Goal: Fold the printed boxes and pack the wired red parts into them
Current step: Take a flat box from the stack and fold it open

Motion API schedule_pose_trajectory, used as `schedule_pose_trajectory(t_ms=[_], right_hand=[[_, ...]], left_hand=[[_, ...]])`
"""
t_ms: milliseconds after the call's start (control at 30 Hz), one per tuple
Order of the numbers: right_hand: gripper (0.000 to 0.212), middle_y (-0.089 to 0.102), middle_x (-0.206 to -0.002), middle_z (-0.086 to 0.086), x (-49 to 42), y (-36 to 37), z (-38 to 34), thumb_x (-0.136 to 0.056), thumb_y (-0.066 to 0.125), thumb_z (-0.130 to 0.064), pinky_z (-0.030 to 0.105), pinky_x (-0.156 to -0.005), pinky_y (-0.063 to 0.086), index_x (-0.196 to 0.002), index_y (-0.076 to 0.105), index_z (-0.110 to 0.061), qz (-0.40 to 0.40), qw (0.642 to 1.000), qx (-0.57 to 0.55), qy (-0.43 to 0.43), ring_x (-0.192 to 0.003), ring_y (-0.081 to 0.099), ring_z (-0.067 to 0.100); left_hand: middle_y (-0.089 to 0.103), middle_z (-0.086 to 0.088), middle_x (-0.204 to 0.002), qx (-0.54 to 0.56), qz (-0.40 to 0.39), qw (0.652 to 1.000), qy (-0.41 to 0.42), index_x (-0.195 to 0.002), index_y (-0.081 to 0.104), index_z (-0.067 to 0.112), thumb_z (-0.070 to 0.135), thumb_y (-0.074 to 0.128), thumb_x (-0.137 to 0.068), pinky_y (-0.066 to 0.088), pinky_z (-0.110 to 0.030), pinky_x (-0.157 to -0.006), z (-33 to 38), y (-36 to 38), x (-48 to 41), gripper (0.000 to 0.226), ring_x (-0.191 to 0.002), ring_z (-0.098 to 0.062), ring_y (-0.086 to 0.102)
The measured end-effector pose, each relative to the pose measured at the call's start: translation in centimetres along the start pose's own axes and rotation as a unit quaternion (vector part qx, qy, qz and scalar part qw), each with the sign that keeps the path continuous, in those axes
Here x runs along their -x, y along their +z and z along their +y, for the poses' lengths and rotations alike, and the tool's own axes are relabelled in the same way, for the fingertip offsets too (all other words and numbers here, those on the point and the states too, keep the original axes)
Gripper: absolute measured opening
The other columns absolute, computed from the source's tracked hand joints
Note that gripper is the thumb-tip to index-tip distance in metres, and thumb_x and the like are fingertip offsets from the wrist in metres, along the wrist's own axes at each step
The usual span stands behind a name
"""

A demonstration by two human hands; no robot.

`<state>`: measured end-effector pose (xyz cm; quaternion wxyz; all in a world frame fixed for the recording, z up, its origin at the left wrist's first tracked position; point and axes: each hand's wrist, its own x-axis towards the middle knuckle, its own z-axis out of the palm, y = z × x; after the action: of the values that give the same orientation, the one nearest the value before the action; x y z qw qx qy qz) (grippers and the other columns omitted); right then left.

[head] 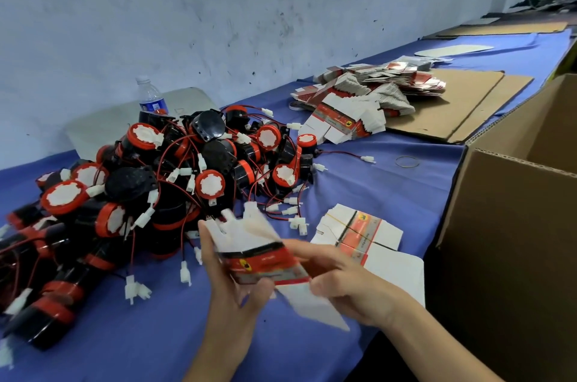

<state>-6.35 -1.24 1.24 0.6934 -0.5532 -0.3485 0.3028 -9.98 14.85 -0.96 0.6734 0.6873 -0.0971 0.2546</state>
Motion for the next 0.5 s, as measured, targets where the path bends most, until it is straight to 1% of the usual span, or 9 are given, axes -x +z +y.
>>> schedule_pose_trajectory(t_ms=[33,67,100,167,267,333,400,433,500], right_hand=[[0.070,0.049,-0.141,0.016,-0.1,0.3,0.1,-0.071,0.050,-0.013,0.040,-0.112,0.032,-0.140,0.045,-0.007,-0.017,1.000,0.004,-0.008,-0.132,0.044,0.030],[0.071,0.046,-0.144,0.017,-0.3,0.6,0.3,-0.071,0.050,-0.013,0.045,-0.114,0.028,-0.142,0.043,-0.006,-0.024,1.000,0.008,-0.012,-0.135,0.041,0.032],[0.070,0.046,-0.144,0.017,-0.3,0.7,0.3,-0.073,0.051,-0.014,0.047,-0.114,0.027,-0.142,0.043,-0.010,-0.024,1.000,0.004,-0.013,-0.135,0.040,0.033],[0.065,0.048,-0.143,0.010,-0.5,0.6,0.3,-0.077,0.053,-0.016,0.045,-0.111,0.032,-0.141,0.046,-0.024,-0.012,0.999,-0.002,-0.032,-0.133,0.043,0.031],[0.065,0.035,-0.151,-0.002,-0.6,0.6,0.3,-0.081,0.060,-0.022,0.041,-0.107,0.040,-0.142,0.041,-0.038,0.035,0.995,0.071,-0.057,-0.137,0.038,0.018],[0.067,0.022,-0.154,-0.017,-0.7,0.8,0.0,-0.084,0.064,-0.027,0.026,-0.103,0.042,-0.144,0.037,-0.039,0.059,0.987,0.120,-0.084,-0.140,0.029,0.004],[0.069,0.018,-0.155,-0.023,-0.8,1.0,-0.5,-0.084,0.066,-0.032,0.028,-0.107,0.038,-0.145,0.034,-0.041,0.091,0.972,0.188,-0.111,-0.142,0.021,0.000],[0.069,0.022,-0.154,-0.022,-0.9,1.0,-0.8,-0.084,0.067,-0.031,0.030,-0.109,0.037,-0.145,0.035,-0.038,0.102,0.962,0.221,-0.127,-0.143,0.022,0.003],[0.062,0.040,-0.147,-0.017,-1.2,1.2,-1.3,-0.085,0.070,-0.026,0.028,-0.109,0.036,-0.141,0.045,-0.030,0.115,0.944,0.268,-0.152,-0.138,0.033,0.007]], left_hand=[[0.026,0.015,-0.155,-0.015,-0.001,1.000,0.016,-0.147,-0.008,0.010,0.067,0.075,-0.063,0.048,-0.008,-0.083,-0.2,-0.1,0.0,0.131,-0.116,0.015,0.049],[0.026,0.005,-0.156,-0.014,0.005,1.000,0.009,-0.147,-0.008,0.017,0.064,0.077,-0.063,0.048,-0.010,-0.083,-0.2,-0.2,0.0,0.128,-0.117,0.014,0.049],[0.028,-0.002,-0.154,-0.008,0.010,1.000,-0.010,-0.147,-0.006,0.025,0.063,0.078,-0.060,0.050,-0.012,-0.084,-0.1,-0.3,0.1,0.127,-0.117,0.012,0.051],[0.034,0.000,-0.151,0.025,0.018,0.999,-0.034,-0.147,0.000,0.035,0.072,0.079,-0.052,0.053,-0.018,-0.085,-0.1,-0.7,0.6,0.129,-0.118,0.001,0.055],[0.050,0.000,-0.141,0.007,0.025,0.999,-0.042,-0.152,0.008,0.013,0.073,0.075,-0.057,0.053,-0.017,-0.079,0.2,-0.5,1.1,0.131,-0.111,-0.005,0.061],[0.064,0.006,-0.124,-0.025,0.018,0.999,-0.027,-0.147,0.016,0.000,0.048,0.080,-0.070,0.053,-0.014,-0.074,-0.6,-0.7,1.7,0.111,-0.100,-0.001,0.066],[0.065,-0.002,-0.124,-0.046,-0.017,0.998,-0.037,-0.140,0.030,0.004,0.020,0.077,-0.080,0.054,-0.016,-0.075,-1.2,-0.8,2.2,0.077,-0.097,0.001,0.066],[0.062,-0.005,-0.129,-0.064,-0.030,0.997,-0.044,-0.134,0.036,0.010,0.013,0.072,-0.084,0.052,-0.013,-0.079,-1.2,-0.8,2.5,0.062,-0.100,0.007,0.062],[0.054,0.018,-0.136,-0.077,-0.048,0.995,-0.034,-0.136,0.031,0.004,0.006,0.064,-0.088,0.042,0.000,-0.083,-0.5,-0.7,2.5,0.058,-0.111,0.019,0.049]])
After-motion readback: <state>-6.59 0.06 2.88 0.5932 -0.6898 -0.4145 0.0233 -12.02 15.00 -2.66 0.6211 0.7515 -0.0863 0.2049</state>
